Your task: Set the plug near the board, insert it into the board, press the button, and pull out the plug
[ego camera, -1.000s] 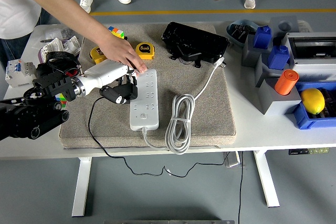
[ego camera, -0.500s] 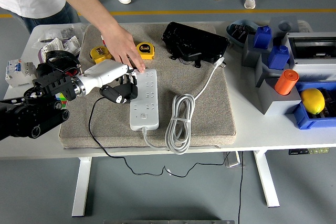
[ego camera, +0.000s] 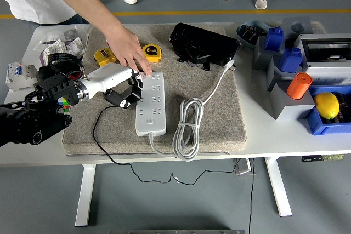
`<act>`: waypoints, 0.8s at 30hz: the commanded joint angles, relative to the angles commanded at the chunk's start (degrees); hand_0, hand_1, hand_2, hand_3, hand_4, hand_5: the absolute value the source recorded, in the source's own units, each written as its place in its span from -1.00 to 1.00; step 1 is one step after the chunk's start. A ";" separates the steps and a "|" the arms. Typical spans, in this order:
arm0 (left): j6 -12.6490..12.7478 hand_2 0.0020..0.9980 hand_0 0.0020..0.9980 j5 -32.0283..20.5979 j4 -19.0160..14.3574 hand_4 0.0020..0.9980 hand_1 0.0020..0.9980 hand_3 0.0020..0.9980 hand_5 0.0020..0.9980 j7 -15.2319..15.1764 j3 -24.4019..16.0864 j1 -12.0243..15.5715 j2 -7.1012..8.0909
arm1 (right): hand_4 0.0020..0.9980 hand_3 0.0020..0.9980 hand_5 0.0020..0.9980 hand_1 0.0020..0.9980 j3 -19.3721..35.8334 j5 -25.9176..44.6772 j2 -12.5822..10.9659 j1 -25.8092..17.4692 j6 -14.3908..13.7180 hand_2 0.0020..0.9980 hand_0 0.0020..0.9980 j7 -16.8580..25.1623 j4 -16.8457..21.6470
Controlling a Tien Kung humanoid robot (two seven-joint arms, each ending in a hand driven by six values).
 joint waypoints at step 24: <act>-0.21 0.21 0.11 0.24 -2.13 0.86 0.19 0.21 -0.67 -0.98 -2.24 0.38 1.04 | 1.00 0.21 0.24 0.45 0.45 -0.36 0.09 -0.09 -0.02 0.43 0.45 0.06 0.16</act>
